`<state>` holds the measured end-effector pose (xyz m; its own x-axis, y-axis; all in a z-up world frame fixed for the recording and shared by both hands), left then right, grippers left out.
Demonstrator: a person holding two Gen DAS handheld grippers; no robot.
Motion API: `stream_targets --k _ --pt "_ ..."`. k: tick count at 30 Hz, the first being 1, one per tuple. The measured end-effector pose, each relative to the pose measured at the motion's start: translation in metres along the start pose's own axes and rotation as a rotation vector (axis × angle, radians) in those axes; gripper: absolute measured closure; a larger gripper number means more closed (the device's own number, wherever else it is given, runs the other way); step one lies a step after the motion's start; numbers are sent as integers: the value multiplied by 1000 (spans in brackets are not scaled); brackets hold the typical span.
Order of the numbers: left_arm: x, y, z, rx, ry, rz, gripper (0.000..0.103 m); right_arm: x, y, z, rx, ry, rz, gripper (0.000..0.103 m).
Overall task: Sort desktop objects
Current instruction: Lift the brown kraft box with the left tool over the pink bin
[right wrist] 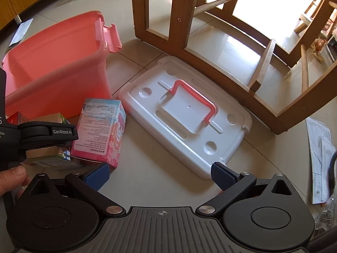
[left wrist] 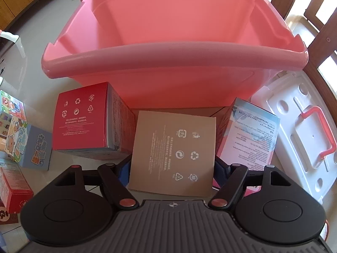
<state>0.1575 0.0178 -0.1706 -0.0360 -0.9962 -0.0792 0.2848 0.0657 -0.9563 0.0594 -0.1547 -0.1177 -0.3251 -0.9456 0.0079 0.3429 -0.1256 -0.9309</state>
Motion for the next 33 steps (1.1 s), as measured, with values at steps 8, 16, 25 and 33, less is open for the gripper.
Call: stream_targets --k 8,16,25,33 --pt "-9 -3 -5 -38 -58 -45 31 -3 -1 0 -2 -2 -4 1" --pt "-10 -52 -11 3 -16 -21 31 -2 -8 -3 19 -30 -21 1" --pt "-15 -115 -9 80 17 -29 31 10 -19 -13 9 -27 -29 1" --pt "-32 -173 23 122 25 -24 31 12 -27 -16 18 -51 -7 1"
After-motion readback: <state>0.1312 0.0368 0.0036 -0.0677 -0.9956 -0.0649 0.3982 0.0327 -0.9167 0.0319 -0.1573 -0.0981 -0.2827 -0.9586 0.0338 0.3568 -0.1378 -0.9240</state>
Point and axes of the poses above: each gripper's, at about its wrist camera, not at the fingertips, and y roughly the way its jaws point, x to its right, z to its top, the point moved 3 cm from there along y, roughly the way its jaws point, and after that the axes turned 8 degrees about y, right-handed, at the moved point
